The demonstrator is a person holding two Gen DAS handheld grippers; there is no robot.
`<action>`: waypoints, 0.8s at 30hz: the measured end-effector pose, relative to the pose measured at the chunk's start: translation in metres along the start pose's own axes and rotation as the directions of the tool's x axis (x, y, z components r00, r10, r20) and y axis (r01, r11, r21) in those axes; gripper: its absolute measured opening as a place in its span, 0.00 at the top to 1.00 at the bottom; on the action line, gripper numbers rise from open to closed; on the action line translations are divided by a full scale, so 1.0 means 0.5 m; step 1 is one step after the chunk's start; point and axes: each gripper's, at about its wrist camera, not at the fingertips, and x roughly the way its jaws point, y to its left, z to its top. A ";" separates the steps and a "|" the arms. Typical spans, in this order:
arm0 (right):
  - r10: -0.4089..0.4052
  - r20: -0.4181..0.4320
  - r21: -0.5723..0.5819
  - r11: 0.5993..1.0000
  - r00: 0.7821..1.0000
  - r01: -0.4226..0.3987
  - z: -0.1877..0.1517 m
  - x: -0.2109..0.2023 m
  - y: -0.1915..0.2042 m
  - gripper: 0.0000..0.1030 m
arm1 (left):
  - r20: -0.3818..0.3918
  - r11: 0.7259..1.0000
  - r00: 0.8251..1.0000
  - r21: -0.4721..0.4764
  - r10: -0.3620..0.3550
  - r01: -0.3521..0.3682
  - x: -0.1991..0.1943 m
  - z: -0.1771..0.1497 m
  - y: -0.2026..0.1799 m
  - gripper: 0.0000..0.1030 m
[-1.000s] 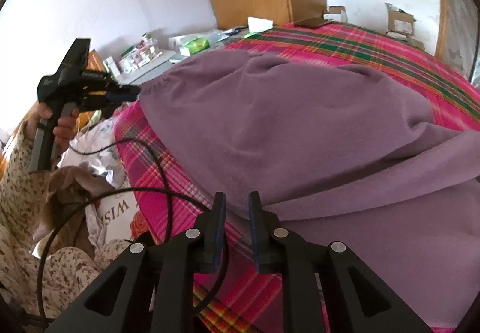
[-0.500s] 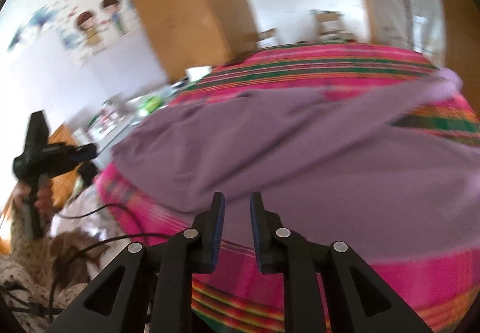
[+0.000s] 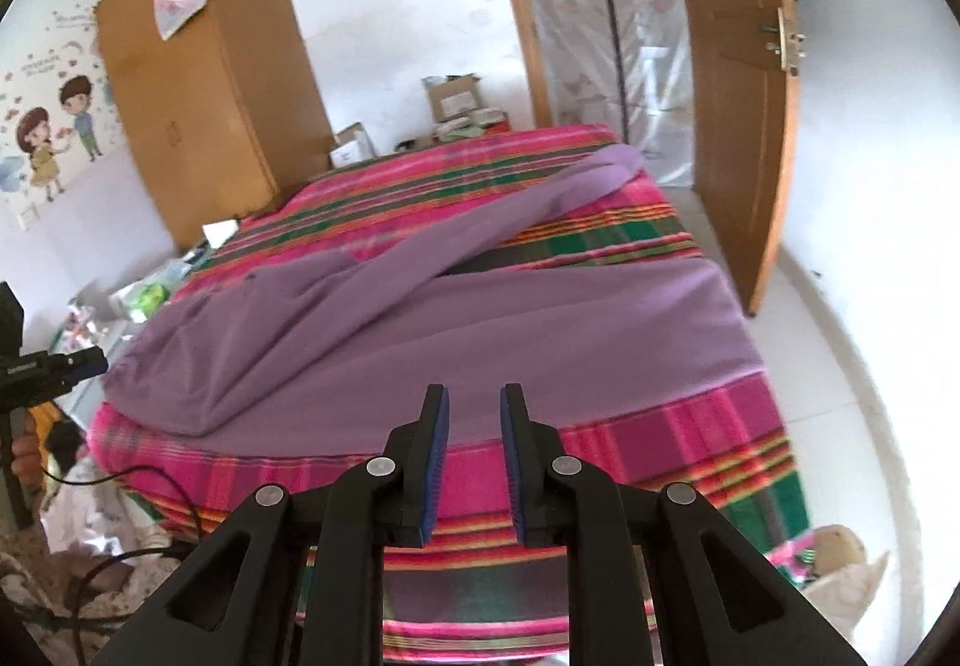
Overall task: Fold clothes
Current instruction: 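Open both grippers and release the folded garment on the bed, then grasp the folded garment edge with the right gripper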
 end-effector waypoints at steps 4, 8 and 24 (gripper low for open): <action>-0.010 -0.017 0.010 1.000 1.000 0.011 -0.003 0.023 -0.006 0.83 | -0.043 0.995 0.999 0.097 -0.009 0.013 0.060 -0.001 -0.062 0.76; -0.028 -0.038 0.024 0.999 0.999 0.029 0.002 0.069 -0.008 0.82 | -0.086 0.981 0.996 0.192 -0.014 0.030 0.120 -0.001 -0.125 0.76; 0.052 -0.058 0.119 0.992 0.997 -0.045 0.180 0.299 -0.013 0.74 | -0.138 0.950 0.988 0.311 0.074 -0.028 0.254 0.018 -0.167 0.74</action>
